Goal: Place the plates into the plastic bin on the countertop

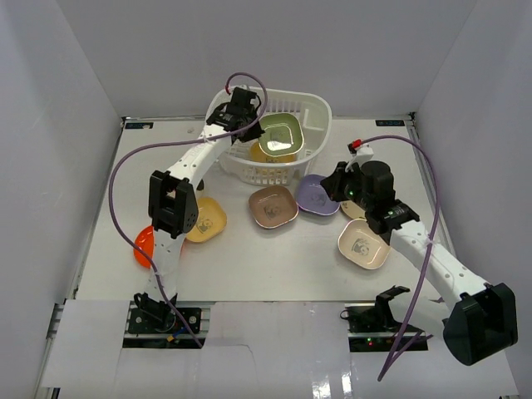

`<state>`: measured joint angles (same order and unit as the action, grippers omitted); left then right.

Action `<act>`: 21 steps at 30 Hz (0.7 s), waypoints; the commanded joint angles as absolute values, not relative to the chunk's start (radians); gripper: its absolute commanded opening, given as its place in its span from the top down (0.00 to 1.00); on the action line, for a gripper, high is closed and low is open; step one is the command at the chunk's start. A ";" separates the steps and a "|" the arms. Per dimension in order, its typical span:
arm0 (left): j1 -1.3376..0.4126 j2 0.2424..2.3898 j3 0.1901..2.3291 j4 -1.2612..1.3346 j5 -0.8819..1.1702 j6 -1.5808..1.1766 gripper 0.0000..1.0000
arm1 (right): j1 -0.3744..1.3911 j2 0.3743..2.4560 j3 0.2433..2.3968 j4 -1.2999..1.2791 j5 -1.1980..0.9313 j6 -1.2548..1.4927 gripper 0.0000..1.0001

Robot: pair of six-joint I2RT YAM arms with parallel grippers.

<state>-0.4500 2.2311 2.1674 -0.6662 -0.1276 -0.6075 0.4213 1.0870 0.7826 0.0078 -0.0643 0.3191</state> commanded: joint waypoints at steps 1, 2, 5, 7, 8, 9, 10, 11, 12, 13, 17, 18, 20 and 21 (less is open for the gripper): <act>-0.456 2.201 2.207 -0.706 -0.074 -0.617 1.00 | 0.443 1.066 0.746 0.049 -0.098 0.327 0.88; -0.456 2.200 2.197 -0.707 -0.080 -0.617 0.98 | 0.446 1.066 0.742 0.046 -0.100 0.324 0.88; -0.454 2.192 2.161 -0.706 -0.110 -0.608 0.77 | 0.456 1.069 0.738 0.038 -0.095 0.314 0.87; -0.453 2.191 2.163 -0.704 -0.118 -0.603 0.65 | 0.460 1.068 0.741 0.038 -0.091 0.311 0.87; -0.451 2.191 2.166 -0.704 -0.117 -0.601 0.60 | 0.460 1.068 0.742 0.035 -0.087 0.311 0.86; -0.451 2.186 2.181 -0.697 -0.107 -0.600 0.53 | 0.462 1.068 0.744 0.035 -0.084 0.308 0.86; -0.448 2.183 2.195 -0.686 -0.072 -0.597 0.35 | 0.463 1.069 0.750 0.032 -0.081 0.305 0.86; -0.446 2.177 2.216 -0.667 -0.055 -0.594 0.27 | 0.465 1.072 0.755 0.022 -0.080 0.298 0.85; -0.446 2.175 2.276 -0.663 -0.042 -0.582 0.18 | 0.471 1.084 0.759 0.014 -0.077 0.292 0.85; -0.446 2.172 2.311 -0.658 -0.023 -0.574 0.11 | 0.474 1.092 0.762 0.009 -0.077 0.285 0.85; -0.448 2.090 2.347 -0.646 -0.038 -0.542 0.02 | 0.524 1.144 0.787 0.002 -0.069 0.244 0.76; -0.448 2.007 2.312 -0.640 -0.050 -0.532 0.02 | 0.570 1.176 0.795 -0.033 -0.055 0.218 0.72; -0.446 1.900 2.104 -0.594 -0.089 -0.523 0.02 | 0.664 1.210 0.817 -0.038 -0.009 0.190 0.61; -0.446 1.770 2.006 -0.572 -0.106 -0.517 0.02 | 0.699 1.247 0.825 -0.037 -0.006 0.161 0.56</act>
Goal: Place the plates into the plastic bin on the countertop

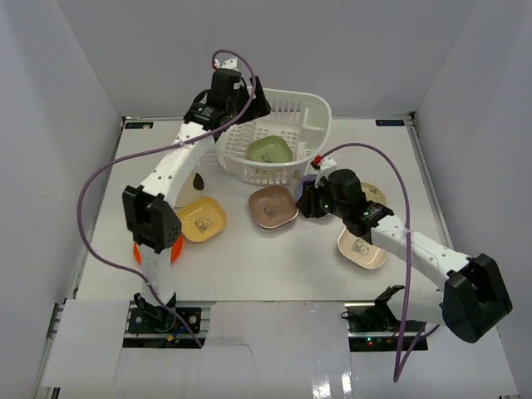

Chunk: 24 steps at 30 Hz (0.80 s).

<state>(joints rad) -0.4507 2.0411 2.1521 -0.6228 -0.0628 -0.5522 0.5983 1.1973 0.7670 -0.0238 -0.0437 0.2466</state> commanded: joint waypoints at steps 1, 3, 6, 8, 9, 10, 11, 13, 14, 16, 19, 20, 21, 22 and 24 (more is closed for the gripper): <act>-0.446 1.700 1.795 -0.525 -0.120 -0.515 0.02 | 0.730 1.270 0.831 -0.032 -0.005 0.144 0.46; -0.445 1.494 1.590 -0.491 -0.176 -0.517 0.02 | 0.805 1.339 0.866 -0.028 -0.008 0.091 0.40; -0.437 1.254 1.173 -0.501 -0.253 -0.560 0.02 | 0.888 1.458 0.949 -0.066 0.030 0.028 0.33; -0.431 1.149 1.047 -0.535 -0.276 -0.586 0.02 | 0.911 1.517 0.998 -0.090 0.072 0.009 0.31; -0.433 1.105 0.998 -0.560 -0.302 -0.603 0.02 | 0.919 1.570 1.015 -0.097 0.083 0.006 0.30; -0.431 1.030 0.950 -0.612 -0.313 -0.618 0.02 | 0.923 1.597 1.049 -0.106 0.087 0.006 0.27; -0.431 0.996 0.905 -0.633 -0.319 -0.644 0.02 | 0.933 1.644 1.064 -0.112 0.090 0.006 0.26; -0.430 0.942 0.798 -0.693 -0.345 -0.673 0.04 | 0.936 1.689 1.101 -0.118 0.094 0.006 0.26; -0.428 0.901 0.770 -0.709 -0.356 -0.704 0.05 | 0.942 1.725 1.114 -0.130 0.094 0.006 0.27; -0.428 0.868 0.698 -0.721 -0.376 -0.733 0.07 | 0.948 1.759 1.137 -0.129 0.098 0.006 0.35; -0.428 0.873 0.715 -0.716 -0.385 -0.758 0.08 | 0.965 1.815 1.163 -0.137 0.135 0.006 0.54; -0.428 0.882 0.716 -0.712 -0.388 -0.765 0.09 | 0.972 1.836 1.176 -0.138 0.167 0.006 0.60; -0.428 0.908 0.715 -0.709 -0.385 -0.787 0.11 | 0.980 1.841 1.184 -0.155 0.181 0.006 0.67; -0.428 0.920 0.712 -0.709 -0.379 -0.802 0.12 | 0.988 1.841 1.190 -0.161 0.198 0.006 0.75; -0.429 0.937 0.672 -0.706 -0.356 -0.839 0.16 | 1.022 1.815 1.192 -0.181 0.248 0.006 0.92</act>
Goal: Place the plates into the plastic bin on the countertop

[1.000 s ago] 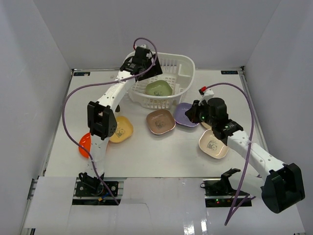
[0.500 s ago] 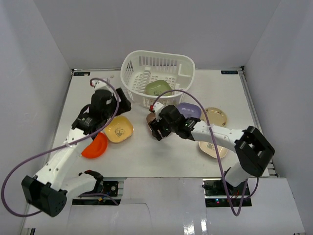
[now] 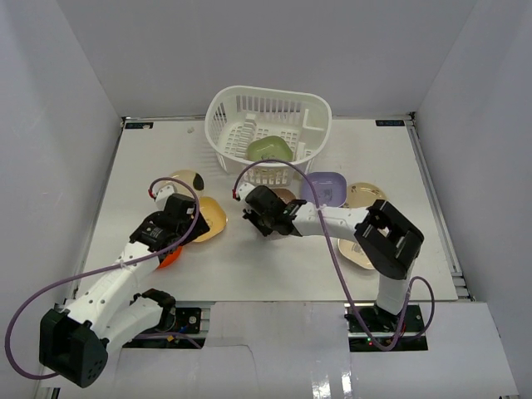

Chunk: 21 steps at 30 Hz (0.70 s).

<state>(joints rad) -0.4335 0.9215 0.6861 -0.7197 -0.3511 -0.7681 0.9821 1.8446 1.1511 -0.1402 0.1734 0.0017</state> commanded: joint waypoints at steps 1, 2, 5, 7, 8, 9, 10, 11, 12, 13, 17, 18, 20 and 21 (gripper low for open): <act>-0.428 0.934 0.626 -0.695 -0.351 -0.879 0.18 | 1.037 1.798 1.192 -0.192 0.262 0.006 0.92; -0.428 0.928 0.605 -0.684 -0.348 -0.896 0.20 | 1.061 1.755 1.192 -0.204 0.279 0.006 0.92; -0.428 0.899 0.555 -0.651 -0.360 -0.937 0.22 | 1.103 1.645 1.190 -0.248 0.307 0.020 0.92; -0.429 0.893 0.555 -0.637 -0.380 -0.952 0.23 | 1.114 1.548 1.209 -0.279 0.298 0.037 0.92; -0.428 0.893 0.557 -0.632 -0.391 -0.954 0.23 | 1.115 1.511 1.218 -0.281 0.276 0.041 0.92; -0.428 0.894 0.558 -0.627 -0.411 -0.956 0.23 | 1.114 1.476 1.233 -0.276 0.253 0.044 0.92; -0.428 0.900 0.560 -0.612 -0.419 -0.957 0.23 | 1.114 1.412 1.241 -0.250 0.205 0.048 0.92; -0.429 0.905 0.560 -0.603 -0.428 -0.956 0.23 | 1.115 1.387 1.252 -0.241 0.181 0.046 0.92; -0.428 0.911 0.558 -0.594 -0.440 -0.957 0.23 | 1.115 1.368 1.290 -0.233 0.169 0.041 0.92; -0.428 0.928 0.557 -0.574 -0.445 -0.959 0.23 | 1.114 1.350 1.311 -0.215 0.178 0.028 0.92; -0.428 0.991 0.549 -0.517 -0.454 -0.954 0.23 | 1.025 1.439 1.463 -0.207 0.276 -0.118 0.92; -0.428 1.005 0.551 -0.506 -0.459 -0.953 0.23 | 0.988 1.468 1.497 -0.206 0.273 -0.135 0.92; -0.428 1.043 0.554 -0.499 -0.466 -0.950 0.23 | 0.885 1.575 1.600 -0.207 0.241 -0.173 0.92; -0.428 1.052 0.554 -0.486 -0.472 -0.946 0.24 | 0.858 1.607 1.632 -0.206 0.229 -0.189 0.92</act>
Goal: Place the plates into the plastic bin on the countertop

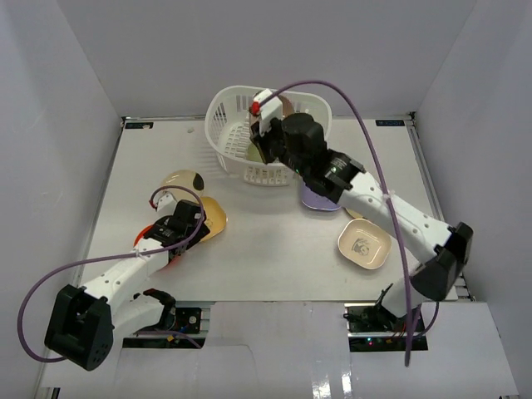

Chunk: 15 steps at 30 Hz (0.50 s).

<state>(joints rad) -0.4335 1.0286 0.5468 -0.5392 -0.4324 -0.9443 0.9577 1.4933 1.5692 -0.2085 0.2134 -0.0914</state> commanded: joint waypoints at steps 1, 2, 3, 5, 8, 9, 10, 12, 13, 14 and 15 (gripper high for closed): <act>-0.428 1.060 0.552 -0.480 -0.480 -0.943 0.24 | 0.809 1.677 1.666 -0.203 0.177 -0.202 0.92; -0.428 1.066 0.552 -0.471 -0.483 -0.940 0.26 | 0.787 1.721 1.739 -0.206 0.146 -0.212 0.92; -0.428 1.080 0.552 -0.456 -0.485 -0.930 0.27 | 0.770 1.761 1.779 -0.219 0.134 -0.230 0.92; -0.428 1.097 0.560 -0.446 -0.491 -0.925 0.30 | 0.746 1.883 1.891 -0.232 0.143 -0.258 0.92; -0.428 1.130 0.568 -0.434 -0.497 -0.922 0.35 | 0.718 2.038 2.050 -0.320 0.106 -0.265 0.92; -0.428 1.141 0.566 -0.431 -0.497 -0.919 0.37 | 0.715 2.083 2.062 -0.331 0.097 -0.270 0.92; -0.426 1.146 0.565 -0.428 -0.499 -0.919 0.40 | 0.716 2.095 2.063 -0.331 0.094 -0.271 0.92; -0.426 1.155 0.563 -0.414 -0.495 -0.914 0.45 | 0.715 2.126 2.057 -0.324 0.077 -0.272 0.92; -0.426 1.158 0.563 -0.411 -0.495 -0.913 0.52 | 0.715 2.134 2.042 -0.318 0.075 -0.272 0.92; -0.426 1.161 0.563 -0.411 -0.494 -0.911 0.52 | 0.712 2.143 2.042 -0.311 0.072 -0.272 0.92; -0.426 1.170 0.564 -0.411 -0.494 -0.905 0.58 | 0.709 2.163 2.039 -0.311 0.072 -0.270 0.92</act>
